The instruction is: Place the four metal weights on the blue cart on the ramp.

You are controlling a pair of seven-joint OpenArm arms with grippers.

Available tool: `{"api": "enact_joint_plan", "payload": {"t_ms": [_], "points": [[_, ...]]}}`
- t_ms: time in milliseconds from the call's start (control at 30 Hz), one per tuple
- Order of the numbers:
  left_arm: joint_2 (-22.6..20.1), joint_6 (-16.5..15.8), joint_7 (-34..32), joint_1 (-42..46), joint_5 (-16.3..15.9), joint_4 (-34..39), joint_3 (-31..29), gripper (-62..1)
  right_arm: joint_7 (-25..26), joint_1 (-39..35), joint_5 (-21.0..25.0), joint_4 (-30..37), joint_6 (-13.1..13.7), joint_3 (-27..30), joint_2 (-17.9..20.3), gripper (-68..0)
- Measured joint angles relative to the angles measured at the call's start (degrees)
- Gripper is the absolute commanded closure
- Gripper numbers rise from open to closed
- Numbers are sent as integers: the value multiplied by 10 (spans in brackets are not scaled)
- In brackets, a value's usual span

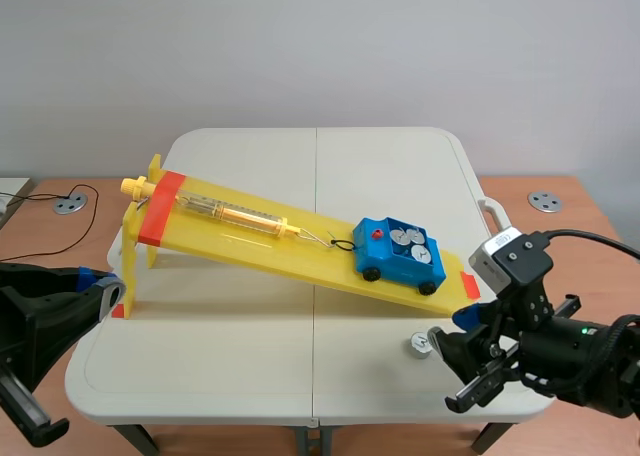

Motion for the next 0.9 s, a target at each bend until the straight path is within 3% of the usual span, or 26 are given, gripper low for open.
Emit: {"api": "enact_joint_plan", "payload": {"t_ms": [267, 633, 900], "points": [[0, 0, 0, 0, 0, 0, 0, -36, 11, 28, -26, -39, -2, -18, -7, -244], [0, 0, 0, 0, 0, 0, 0, -36, 24, 63, -55, -63, -26, -69, -29, -244], [0, 0, 0, 0, 0, 0, 0, -36, 25, 63, -62, -75, -67, -81, -38, -244]]}}
